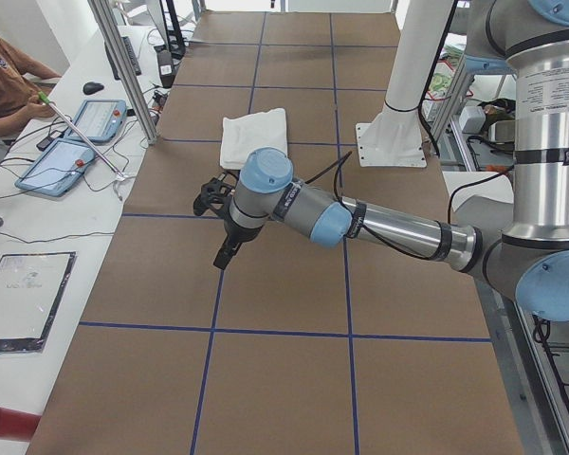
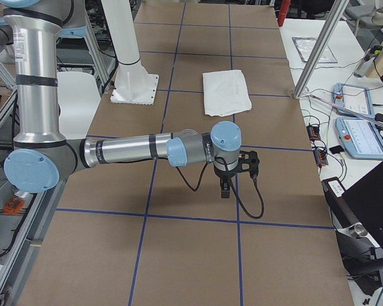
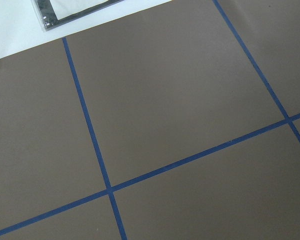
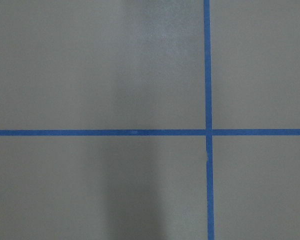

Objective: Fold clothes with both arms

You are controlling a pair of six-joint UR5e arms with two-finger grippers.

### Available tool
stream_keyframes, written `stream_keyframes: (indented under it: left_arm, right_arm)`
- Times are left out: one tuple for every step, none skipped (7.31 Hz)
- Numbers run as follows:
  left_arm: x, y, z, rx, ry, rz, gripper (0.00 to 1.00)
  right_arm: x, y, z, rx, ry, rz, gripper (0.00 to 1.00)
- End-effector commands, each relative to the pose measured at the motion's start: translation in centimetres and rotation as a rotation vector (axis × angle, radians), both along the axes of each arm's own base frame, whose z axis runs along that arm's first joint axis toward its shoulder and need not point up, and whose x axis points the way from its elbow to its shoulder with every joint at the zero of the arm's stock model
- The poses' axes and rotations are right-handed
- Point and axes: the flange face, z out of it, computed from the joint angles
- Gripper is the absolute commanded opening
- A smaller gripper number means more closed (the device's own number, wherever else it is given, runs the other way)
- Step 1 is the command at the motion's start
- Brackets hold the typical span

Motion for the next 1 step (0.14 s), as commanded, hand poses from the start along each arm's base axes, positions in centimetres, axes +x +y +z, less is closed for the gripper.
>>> stream_keyframes:
  left_arm:
    - [0.00,-0.04,-0.48,0.011,0.000,0.000,1.00]
  right_arm:
    - [0.00,-0.08,-0.05,0.002,-0.001,0.002,1.00]
